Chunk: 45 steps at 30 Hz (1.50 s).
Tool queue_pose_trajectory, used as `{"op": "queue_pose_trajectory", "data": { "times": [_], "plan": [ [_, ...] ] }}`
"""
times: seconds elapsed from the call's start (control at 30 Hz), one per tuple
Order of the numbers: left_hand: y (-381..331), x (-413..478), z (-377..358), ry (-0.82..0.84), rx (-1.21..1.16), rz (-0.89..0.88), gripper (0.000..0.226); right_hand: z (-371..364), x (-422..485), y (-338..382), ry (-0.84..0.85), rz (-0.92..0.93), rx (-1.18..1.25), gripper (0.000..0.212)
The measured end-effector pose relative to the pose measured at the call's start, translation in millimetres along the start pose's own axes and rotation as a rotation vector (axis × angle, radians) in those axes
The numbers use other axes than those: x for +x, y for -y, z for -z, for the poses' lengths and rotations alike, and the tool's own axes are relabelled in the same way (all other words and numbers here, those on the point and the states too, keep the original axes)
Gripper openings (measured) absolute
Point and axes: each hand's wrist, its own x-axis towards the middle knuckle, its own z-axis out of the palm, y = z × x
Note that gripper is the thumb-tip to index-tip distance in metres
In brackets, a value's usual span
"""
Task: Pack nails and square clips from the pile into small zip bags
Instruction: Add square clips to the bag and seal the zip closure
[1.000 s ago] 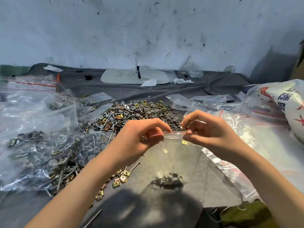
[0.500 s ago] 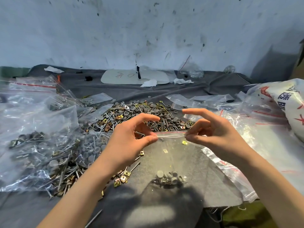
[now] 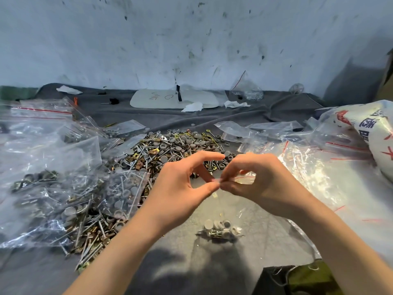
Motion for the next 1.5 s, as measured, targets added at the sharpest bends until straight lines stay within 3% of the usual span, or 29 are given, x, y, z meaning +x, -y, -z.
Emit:
{"op": "queue_pose_trajectory", "data": {
  "times": [0.43, 0.63, 0.9, 1.3, 1.5],
  "plan": [
    [-1.8, -2.6, 2.5, 0.014, 0.051, 0.007, 0.036, 4.0, -6.5, -4.6, 0.017, -0.021, 0.031, 0.007],
    [0.6, 1.3, -1.6, 0.046, 0.117, 0.041, 0.004, -2.1, -5.3, -1.6, -0.015, 0.023, -0.053, 0.009],
    [3.1, 0.6, -2.9, 0.033, 0.102, 0.025, 0.005, -5.9, -8.0, -6.0, -0.063, 0.053, -0.089, 0.011],
    [6.2, -1.2, -4.6, 0.094, 0.067, 0.001, 0.002, -11.1, -13.7, -12.4, -0.056, 0.031, 0.051, 0.016],
    [9.5, -3.6, -3.8, 0.042, 0.080, -0.020, 0.009, -8.2, -18.2, -20.1, -0.094, -0.061, 0.212, 0.014]
  ]
}}
